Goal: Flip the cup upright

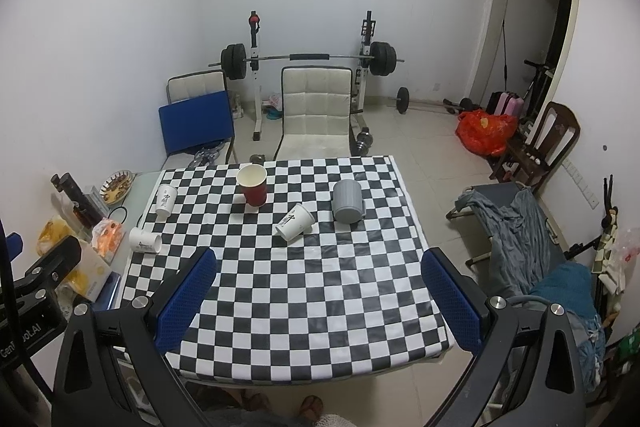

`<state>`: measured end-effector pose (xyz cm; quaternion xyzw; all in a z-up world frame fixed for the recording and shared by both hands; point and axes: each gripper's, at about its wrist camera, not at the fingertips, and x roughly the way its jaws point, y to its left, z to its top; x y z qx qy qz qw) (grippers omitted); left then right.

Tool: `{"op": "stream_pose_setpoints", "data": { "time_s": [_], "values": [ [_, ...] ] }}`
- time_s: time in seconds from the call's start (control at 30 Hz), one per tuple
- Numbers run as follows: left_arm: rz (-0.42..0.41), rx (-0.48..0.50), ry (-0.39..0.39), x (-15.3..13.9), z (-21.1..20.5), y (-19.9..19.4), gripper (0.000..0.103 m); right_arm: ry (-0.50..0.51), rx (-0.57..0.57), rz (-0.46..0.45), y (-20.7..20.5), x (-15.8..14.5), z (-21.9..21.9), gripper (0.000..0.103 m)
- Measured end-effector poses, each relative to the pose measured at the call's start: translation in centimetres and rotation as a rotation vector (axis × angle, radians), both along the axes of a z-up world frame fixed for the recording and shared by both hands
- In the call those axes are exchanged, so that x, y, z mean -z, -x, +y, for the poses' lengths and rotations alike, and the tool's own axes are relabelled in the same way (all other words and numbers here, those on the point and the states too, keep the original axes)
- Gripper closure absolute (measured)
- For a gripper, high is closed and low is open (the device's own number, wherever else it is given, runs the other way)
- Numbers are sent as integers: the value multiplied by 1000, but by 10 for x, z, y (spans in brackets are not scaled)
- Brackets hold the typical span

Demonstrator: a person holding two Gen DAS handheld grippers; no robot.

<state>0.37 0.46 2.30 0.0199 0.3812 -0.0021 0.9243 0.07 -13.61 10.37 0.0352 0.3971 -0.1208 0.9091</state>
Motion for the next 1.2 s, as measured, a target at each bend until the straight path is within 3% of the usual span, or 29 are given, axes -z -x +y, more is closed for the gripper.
{"op": "stream_pose_setpoints", "data": {
  "time_s": [0.17, 0.43, 0.6, 0.87, 1.2],
  "values": [
    [-27, -58, -27, 17, -12, -11, 1, -56, 11, 42, -14, 50, -25, 0],
    [15, -151, -135, 86, -34, -43, 1, -90, 17, 162, -57, 148, -61, 0],
    [54, -169, -150, 123, -39, -66, 1, -94, 9, 199, -84, 207, -75, 0],
    [99, -170, -172, 164, -48, -119, 1, -120, -45, 269, -144, 266, -77, 0],
    [150, -104, -145, 213, -50, -226, 1, -110, -92, 370, -244, 325, -73, 0]
  ]
}}
